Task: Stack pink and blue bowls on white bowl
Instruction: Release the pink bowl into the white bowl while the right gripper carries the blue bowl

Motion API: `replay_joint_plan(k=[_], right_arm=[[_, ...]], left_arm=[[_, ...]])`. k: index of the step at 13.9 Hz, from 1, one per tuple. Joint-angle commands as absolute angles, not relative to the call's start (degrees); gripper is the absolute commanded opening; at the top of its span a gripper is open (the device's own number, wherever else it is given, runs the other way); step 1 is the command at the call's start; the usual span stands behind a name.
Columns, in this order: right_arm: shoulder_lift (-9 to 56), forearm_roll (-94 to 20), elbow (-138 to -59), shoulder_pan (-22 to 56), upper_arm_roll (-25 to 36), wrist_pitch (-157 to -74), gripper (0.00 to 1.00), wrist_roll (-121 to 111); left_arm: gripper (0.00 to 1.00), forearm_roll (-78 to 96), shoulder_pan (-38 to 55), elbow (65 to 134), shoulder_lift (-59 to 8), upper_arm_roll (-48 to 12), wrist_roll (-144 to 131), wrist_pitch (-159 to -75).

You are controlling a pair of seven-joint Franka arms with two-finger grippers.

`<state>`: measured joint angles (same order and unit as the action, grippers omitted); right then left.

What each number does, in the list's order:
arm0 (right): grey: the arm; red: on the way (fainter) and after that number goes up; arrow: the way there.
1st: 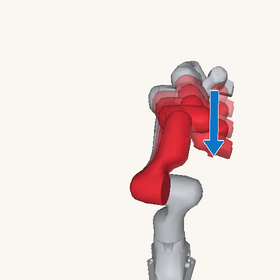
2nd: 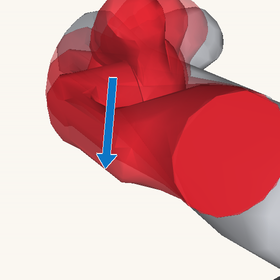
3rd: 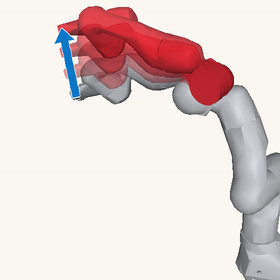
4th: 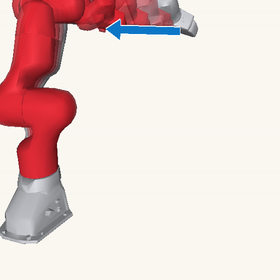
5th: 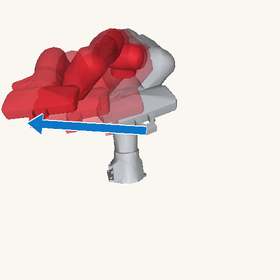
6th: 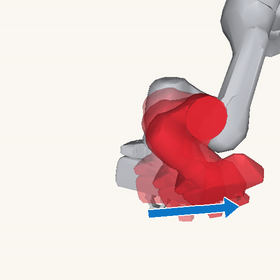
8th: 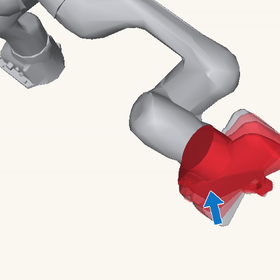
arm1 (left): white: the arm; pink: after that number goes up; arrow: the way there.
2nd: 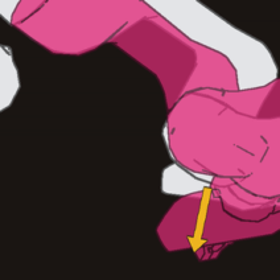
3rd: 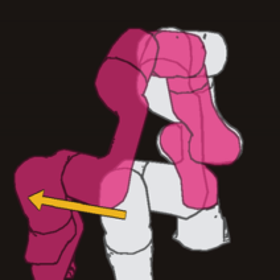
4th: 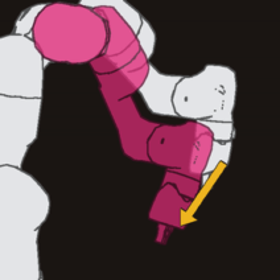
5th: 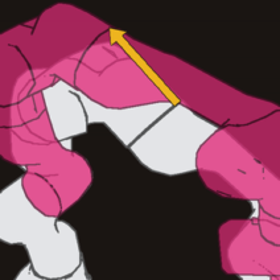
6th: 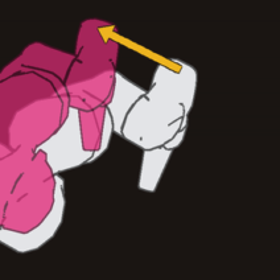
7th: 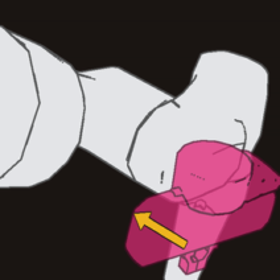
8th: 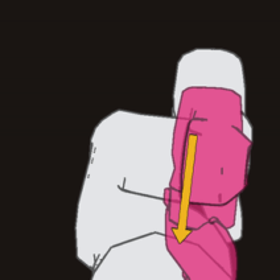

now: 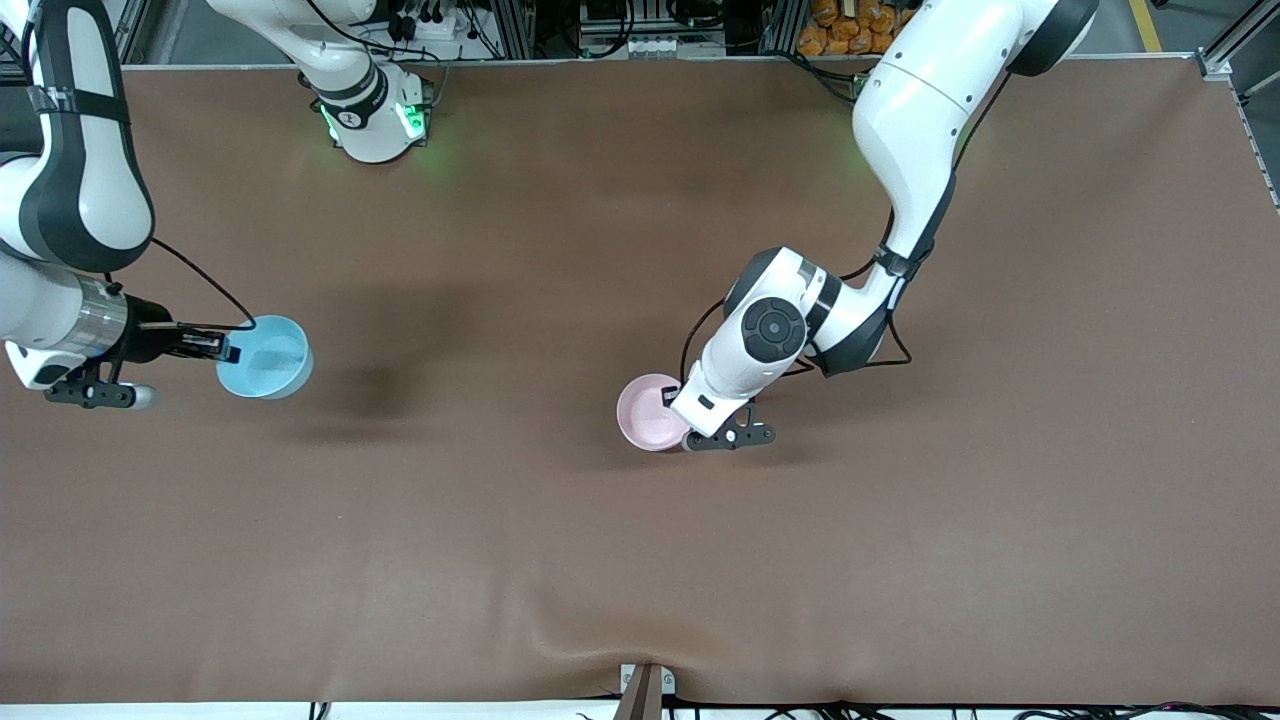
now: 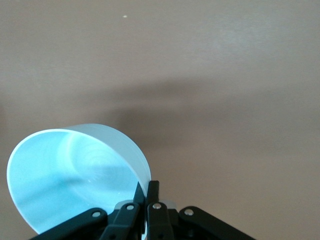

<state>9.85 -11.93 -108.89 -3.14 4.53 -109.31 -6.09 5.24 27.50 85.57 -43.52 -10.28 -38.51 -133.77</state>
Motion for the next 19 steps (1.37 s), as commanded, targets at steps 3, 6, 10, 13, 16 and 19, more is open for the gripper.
replay_joint_plan(k=[3, 6, 10, 13, 16, 19], right_arm=[[10.9, -18.9, -107.3, 2.8, 4.8, -109.1, 0.0, -1.2], [11.2, -20.2, -107.2, 5.9, 4.8, -111.4, 0.0, 1.9], [11.6, -22.3, -107.2, 8.7, 4.8, -113.2, 0.0, 4.9], [12.2, -22.6, -107.2, 11.1, 4.8, -115.5, 0.0, 8.2], [13.4, -24.0, -107.1, 12.7, 4.8, -117.6, 0.0, 10.8], [15.0, -27.6, -107.1, 14.5, 4.8, -119.8, 0.0, 12.2]], left_arm=[[0.32, 3.6, 28.1, 84.6, -44.6, -9.8, -40.3, -135.1], [1.0, 3.5, 28.1, 84.4, -44.1, -9.8, -40.3, -135.1], [1.0, 2.5, 27.1, 84.3, -41.8, -9.8, -40.3, -134.2], [1.0, -2.6, 24.4, 83.9, -38.0, -9.8, -40.0, -129.0], [1.0, -5.1, 20.8, 83.9, -34.2, -9.8, -40.0, -124.7], [1.0, -5.2, 17.4, 83.9, -31.6, -9.8, -39.7, -121.4]])
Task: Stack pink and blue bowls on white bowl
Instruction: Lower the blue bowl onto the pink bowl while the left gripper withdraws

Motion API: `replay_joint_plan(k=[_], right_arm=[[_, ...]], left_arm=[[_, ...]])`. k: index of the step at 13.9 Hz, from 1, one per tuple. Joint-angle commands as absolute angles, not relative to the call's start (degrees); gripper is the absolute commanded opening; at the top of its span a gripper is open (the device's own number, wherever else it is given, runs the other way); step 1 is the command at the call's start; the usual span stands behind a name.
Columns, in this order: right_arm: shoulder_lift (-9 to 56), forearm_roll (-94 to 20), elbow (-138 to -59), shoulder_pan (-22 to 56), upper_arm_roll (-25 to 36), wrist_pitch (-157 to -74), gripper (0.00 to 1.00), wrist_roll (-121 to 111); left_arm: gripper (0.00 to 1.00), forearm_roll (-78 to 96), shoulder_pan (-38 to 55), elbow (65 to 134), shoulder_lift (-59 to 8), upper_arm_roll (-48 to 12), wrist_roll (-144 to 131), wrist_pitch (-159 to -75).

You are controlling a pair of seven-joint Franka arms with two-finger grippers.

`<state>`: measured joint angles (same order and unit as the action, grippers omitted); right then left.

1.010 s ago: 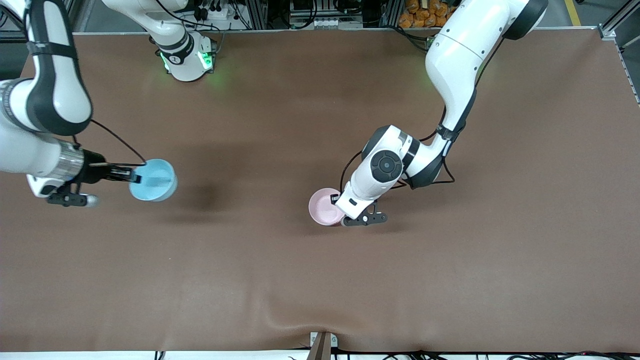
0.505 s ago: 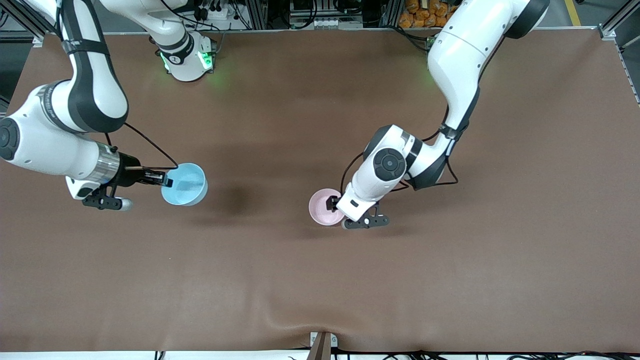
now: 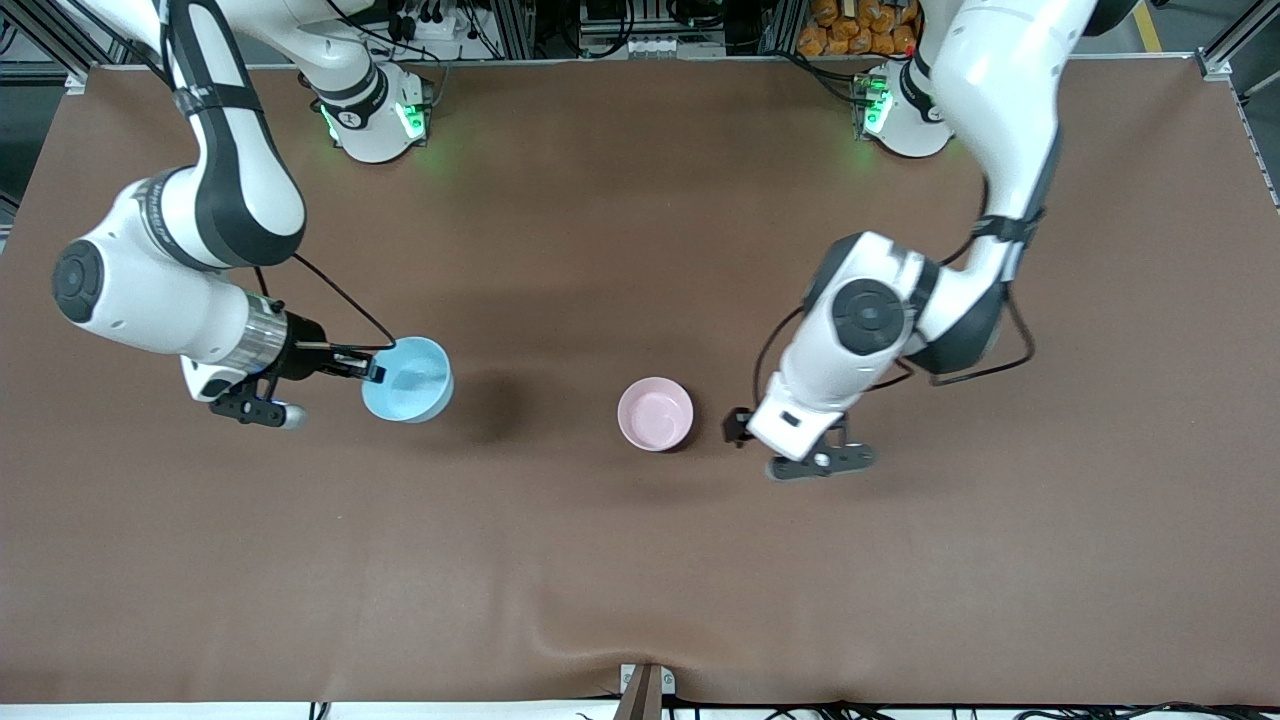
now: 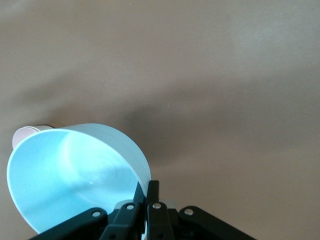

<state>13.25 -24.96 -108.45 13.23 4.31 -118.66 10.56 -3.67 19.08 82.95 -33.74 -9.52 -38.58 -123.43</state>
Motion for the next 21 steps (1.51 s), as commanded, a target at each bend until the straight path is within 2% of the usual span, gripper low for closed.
replay_joint_plan(k=[1, 7, 10, 13, 16, 21], right_arm=[[15.8, -29.3, -107.1, 15.1, 4.8, -120.8, 0.0, 14.1], [20.2, -30.9, -102.5, 22.8, 4.8, -122.0, 0.0, 29.1], [22.5, -30.9, -101.1, 28.5, 4.8, -123.6, 0.0, 38.6], [24.9, -31.0, -100.5, 32.0, 4.8, -127.3, 0.0, 41.9], [28.4, -30.9, -98.7, 37.8, 4.8, -133.0, 0.0, 49.0], [40.0, -30.2, -85.5, 41.7, 4.9, -134.8, 0.0, 59.6]], left_arm=[[1.0, -5.3, 16.7, 83.9, -30.9, -9.8, -39.7, -120.2], [1.0, -7.2, 8.9, 83.9, -27.1, -10.7, -26.8, -118.7], [1.0, -6.8, 5.2, 83.9, -23.0, -10.7, -19.7, -114.0], [1.0, -5.1, 3.0, 84.0, -16.9, -10.1, -13.8, -104.4], [1.0, -2.1, 3.6, 84.1, -10.3, -7.9, -10.0, -98.5], [1.0, -1.9, 3.8, 84.1, -2.1, -5.5, -5.5, -86.7]])
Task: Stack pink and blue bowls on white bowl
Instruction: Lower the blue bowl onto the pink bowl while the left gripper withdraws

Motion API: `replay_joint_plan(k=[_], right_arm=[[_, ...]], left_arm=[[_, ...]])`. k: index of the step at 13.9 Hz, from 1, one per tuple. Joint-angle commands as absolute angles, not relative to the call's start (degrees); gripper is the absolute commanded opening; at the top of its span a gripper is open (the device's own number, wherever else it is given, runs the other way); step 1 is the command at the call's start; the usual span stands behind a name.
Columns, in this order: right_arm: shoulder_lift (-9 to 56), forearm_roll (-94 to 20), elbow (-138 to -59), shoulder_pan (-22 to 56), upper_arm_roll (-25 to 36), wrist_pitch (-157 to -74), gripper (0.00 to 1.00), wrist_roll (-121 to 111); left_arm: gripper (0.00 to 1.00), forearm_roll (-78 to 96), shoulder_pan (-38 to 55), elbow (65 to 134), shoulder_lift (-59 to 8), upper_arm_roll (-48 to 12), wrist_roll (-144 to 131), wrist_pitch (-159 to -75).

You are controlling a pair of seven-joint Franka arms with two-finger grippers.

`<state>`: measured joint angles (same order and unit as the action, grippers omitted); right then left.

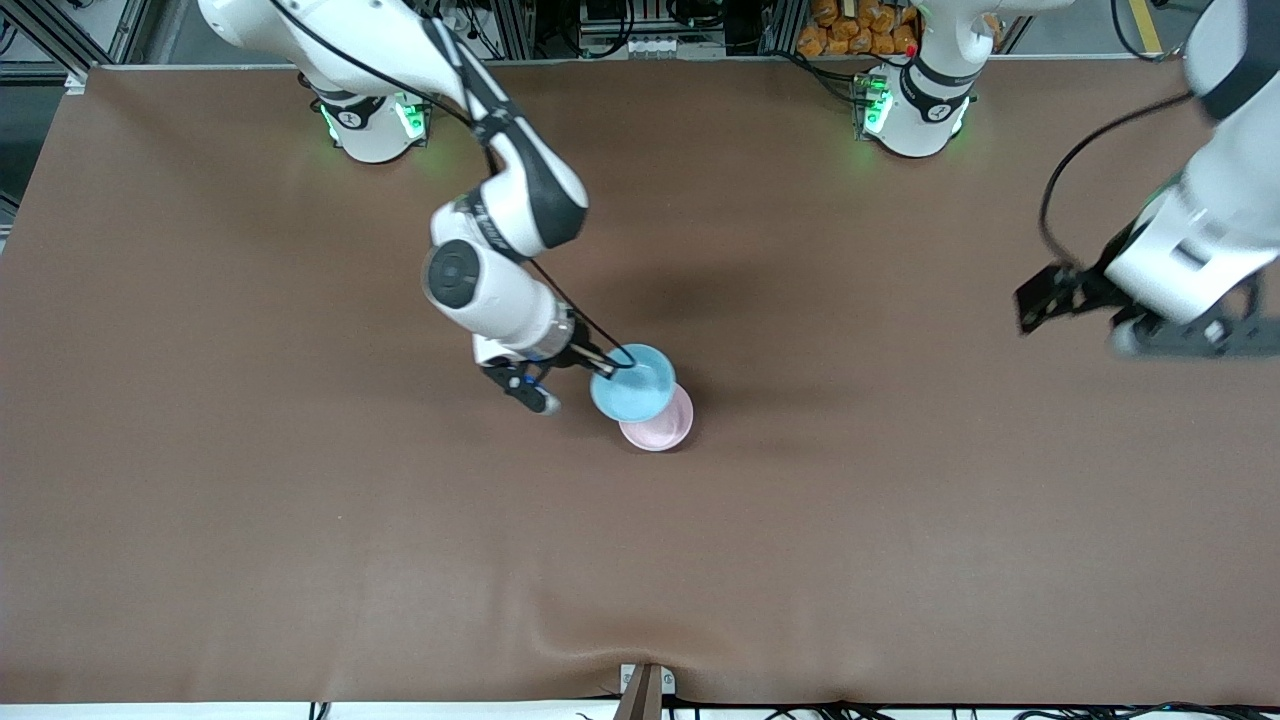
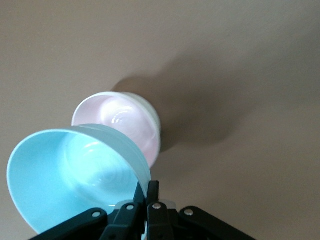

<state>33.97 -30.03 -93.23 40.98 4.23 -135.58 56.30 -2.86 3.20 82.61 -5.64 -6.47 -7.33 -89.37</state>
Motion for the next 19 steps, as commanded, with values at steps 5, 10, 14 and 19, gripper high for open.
replay_joint_plan(k=[5, 10, 14, 19], right_arm=[[40.4, -29.8, -85.6, 41.7, 5.1, -134.9, 0.0, 59.5], [40.6, -27.2, -86.7, 41.5, 5.2, -134.9, 0.0, 59.1], [41.4, -27.2, -86.7, 41.2, 5.2, -135.3, 0.0, 59.1], [41.7, -27.3, -86.7, 41.0, 5.1, -135.2, 0.13, 59.3]], left_arm=[[1.0, -1.8, 2.9, 84.5, 1.6, -5.4, -3.0, -84.4], [1.0, -0.7, 2.7, 84.6, 0.9, -1.5, 3.5, -85.0], [1.0, 0.0, 2.8, 84.6, 0.8, -0.7, 2.9, -85.0], [1.0, 0.1, 2.6, 84.5, -0.4, 1.7, 3.0, -86.0]])
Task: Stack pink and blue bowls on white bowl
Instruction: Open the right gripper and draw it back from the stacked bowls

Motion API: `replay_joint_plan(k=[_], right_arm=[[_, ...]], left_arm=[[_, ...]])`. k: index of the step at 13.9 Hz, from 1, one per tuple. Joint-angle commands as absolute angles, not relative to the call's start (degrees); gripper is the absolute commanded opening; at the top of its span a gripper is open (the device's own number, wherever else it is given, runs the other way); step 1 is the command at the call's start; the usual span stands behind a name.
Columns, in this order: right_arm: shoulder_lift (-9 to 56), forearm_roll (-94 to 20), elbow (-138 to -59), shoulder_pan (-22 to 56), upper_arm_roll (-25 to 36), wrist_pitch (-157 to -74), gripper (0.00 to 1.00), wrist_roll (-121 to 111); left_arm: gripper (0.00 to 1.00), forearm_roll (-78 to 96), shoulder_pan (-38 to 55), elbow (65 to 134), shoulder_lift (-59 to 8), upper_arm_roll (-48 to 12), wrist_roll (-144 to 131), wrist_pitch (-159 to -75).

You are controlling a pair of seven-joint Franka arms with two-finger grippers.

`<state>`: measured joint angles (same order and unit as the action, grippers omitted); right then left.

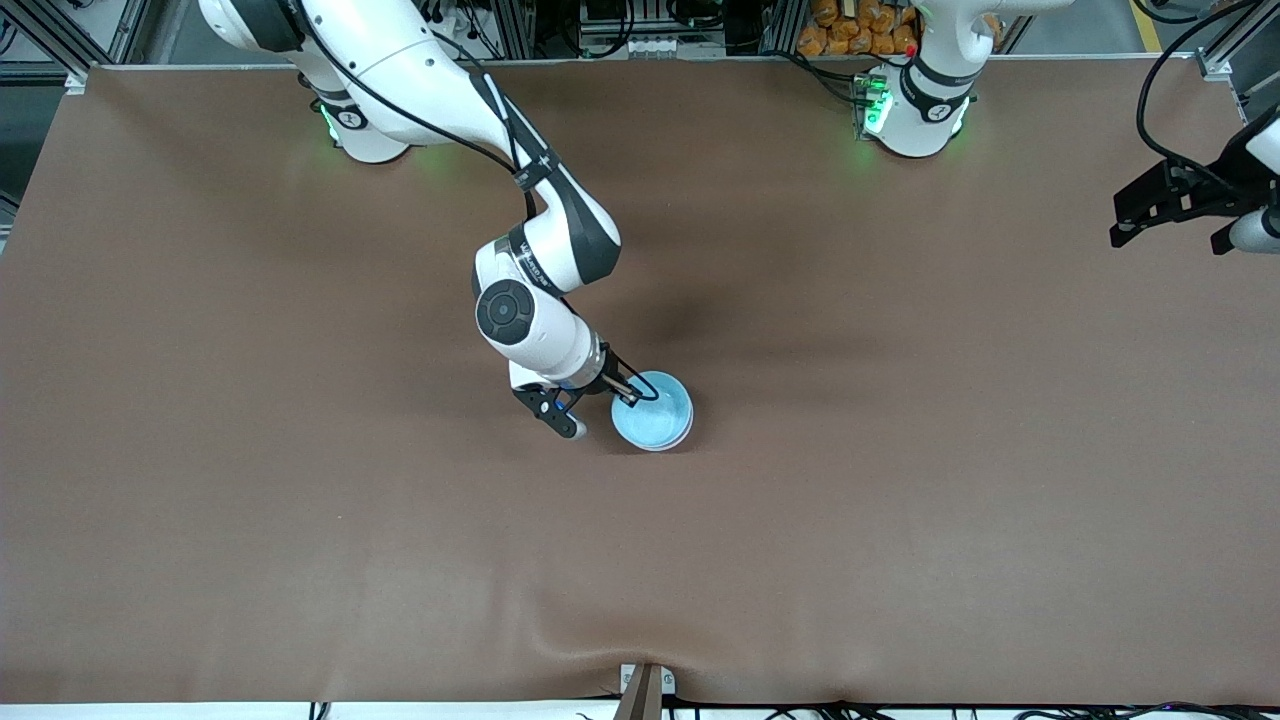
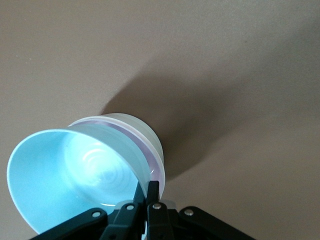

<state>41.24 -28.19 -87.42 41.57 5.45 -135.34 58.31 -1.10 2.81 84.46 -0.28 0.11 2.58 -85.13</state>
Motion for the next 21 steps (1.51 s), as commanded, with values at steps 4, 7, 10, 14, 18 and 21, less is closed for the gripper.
replay_joint_plan(k=[4, 7, 10, 14, 18, 21], right_arm=[[40.7, -27.3, -86.4, 41.0, 5.2, -134.7, 1.0, 59.3], [36.8, -27.2, -86.7, 37.7, 5.4, -129.9, 1.0, 57.5], [27.7, -25.6, -89.5, 31.5, 6.0, -120.5, 1.0, 44.2], [18.9, -21.5, -92.6, 21.5, 6.2, -108.7, 1.0, 29.1], [9.6, -16.3, -96.1, 11.5, 6.0, -100.2, 1.0, 17.9], [3.5, -10.1, -97.6, 4.4, 6.2, -94.1, 1.0, 5.4]], left_arm=[[1.0, 0.0, 2.6, 84.4, -0.4, 2.2, 1.0, -86.4], [1.0, -0.1, 2.8, 84.4, -0.2, 2.2, 0.4, -86.3], [1.0, 0.0, 2.9, 84.4, 0.4, 1.9, 0.1, -85.5], [1.0, 0.2, 2.8, 84.3, -0.1, 1.8, 0.3, -85.3], [1.0, 2.3, 2.4, 84.3, -0.3, 1.4, 1.0, -85.3], [1.0, 2.4, 2.4, 84.3, -0.4, 1.2, 1.3, -85.3]])
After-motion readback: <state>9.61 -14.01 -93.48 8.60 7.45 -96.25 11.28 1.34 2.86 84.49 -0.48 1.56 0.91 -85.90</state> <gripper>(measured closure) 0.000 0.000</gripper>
